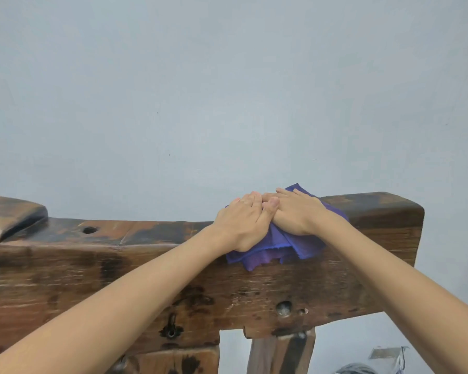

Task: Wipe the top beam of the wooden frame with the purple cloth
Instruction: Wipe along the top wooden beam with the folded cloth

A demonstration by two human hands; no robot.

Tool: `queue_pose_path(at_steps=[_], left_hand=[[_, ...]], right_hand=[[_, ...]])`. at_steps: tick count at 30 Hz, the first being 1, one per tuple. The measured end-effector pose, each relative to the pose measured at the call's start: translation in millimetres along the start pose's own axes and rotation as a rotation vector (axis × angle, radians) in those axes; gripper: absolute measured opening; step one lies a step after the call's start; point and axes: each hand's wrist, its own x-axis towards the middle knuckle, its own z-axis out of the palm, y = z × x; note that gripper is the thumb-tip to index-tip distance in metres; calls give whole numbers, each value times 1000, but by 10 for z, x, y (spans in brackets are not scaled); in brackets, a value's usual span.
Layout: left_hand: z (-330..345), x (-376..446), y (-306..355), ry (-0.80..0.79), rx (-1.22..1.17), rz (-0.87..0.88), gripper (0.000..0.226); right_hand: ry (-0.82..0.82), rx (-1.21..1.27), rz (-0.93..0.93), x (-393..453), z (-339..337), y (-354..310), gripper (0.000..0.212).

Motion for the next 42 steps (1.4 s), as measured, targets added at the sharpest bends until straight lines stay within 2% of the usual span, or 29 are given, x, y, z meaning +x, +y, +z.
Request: queue_pose_path(at_steps=[4, 7, 10, 13, 16, 21, 30, 36, 42], left_hand=[[17, -99, -128, 32, -69, -16, 80], [-25, -183, -250, -29, -143, -36, 101], [-52, -312, -391, -64, -66, -28, 116], [-13, -426, -420, -9, 50, -8, 125], [-34, -434, -396, -14, 68, -41, 124], [-145, -564, -583, -53, 162, 31, 121], [-266, -682, -912, -125, 304, 107, 134], [-357, -802, -1143, -118, 312, 136, 131], [-482, -974, -1396, -150, 346, 106, 131]], right_hand=[[0, -4, -9, 32, 6, -183, 58], [-20, -21, -22, 43, 18, -337, 57], [-25, -18, 6, 122, 50, -538, 57], [-36, -25, 25, 218, 81, -767, 57], [-75, -65, 51, 270, 92, -870, 57], [-161, -157, 58, 301, 110, -1015, 60], [-117, -252, 109, 300, 262, -1283, 64], [-147, -162, 76, 350, 327, -1464, 64], [-82, 156, 42, 397, 405, -1679, 60]])
